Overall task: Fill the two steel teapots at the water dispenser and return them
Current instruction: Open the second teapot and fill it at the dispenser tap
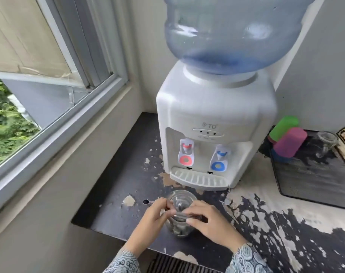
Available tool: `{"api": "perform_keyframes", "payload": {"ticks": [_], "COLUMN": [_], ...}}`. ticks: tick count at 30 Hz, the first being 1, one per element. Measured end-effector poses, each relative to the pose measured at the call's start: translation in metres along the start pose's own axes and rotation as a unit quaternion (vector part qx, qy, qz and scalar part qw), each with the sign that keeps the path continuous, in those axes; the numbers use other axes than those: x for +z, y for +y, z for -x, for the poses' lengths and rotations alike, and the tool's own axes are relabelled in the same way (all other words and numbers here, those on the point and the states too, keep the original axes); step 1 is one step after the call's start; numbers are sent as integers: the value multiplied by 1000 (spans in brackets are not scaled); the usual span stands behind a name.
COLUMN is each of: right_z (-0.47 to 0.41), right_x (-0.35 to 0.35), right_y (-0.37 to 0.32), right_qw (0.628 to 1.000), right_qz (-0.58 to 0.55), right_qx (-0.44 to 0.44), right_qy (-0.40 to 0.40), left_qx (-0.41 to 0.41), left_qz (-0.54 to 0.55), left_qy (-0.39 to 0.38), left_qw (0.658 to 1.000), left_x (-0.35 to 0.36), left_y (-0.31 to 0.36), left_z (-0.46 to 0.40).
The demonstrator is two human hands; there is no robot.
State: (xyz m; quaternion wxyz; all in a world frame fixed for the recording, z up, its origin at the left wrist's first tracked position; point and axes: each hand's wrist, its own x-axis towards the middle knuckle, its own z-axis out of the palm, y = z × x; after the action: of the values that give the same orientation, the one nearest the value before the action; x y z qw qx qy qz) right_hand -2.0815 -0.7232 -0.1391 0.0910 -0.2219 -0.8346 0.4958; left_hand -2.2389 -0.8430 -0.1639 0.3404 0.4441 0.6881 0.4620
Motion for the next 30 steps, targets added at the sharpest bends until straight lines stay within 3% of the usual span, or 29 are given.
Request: {"api": "perform_keyframes", "payload": {"ticks": [2, 7, 11, 14, 17, 22, 30], "right_z": [4, 12, 12, 2, -23, -48, -44], "right_x": [8, 36, 44, 34, 29, 38, 45], "right_y": [8, 26, 25, 12, 8, 14, 20], "right_qw": [999, 972, 967, 983, 961, 926, 915], "right_qz": [47, 226, 238, 156, 211, 358, 344], "right_qx": [-17, -70, -82, -44, -28, 71, 16], "right_qy": [-10, 0, 30, 90, 176, 92, 210], "left_qx": [21, 114, 170, 163, 155, 104, 75], "left_qz": [-14, -180, -241, -222, -235, -280, -217], "left_qy": [-18, -32, 4, 29, 63, -13, -23], "left_qw": [1000, 977, 955, 961, 958, 954, 973], "left_x": [-3, -1, 3, 4, 5, 12, 16], "left_y": [-7, -27, -35, -29, -22, -23, -29], "left_z": [6, 11, 8, 9, -3, -28, -31]}}
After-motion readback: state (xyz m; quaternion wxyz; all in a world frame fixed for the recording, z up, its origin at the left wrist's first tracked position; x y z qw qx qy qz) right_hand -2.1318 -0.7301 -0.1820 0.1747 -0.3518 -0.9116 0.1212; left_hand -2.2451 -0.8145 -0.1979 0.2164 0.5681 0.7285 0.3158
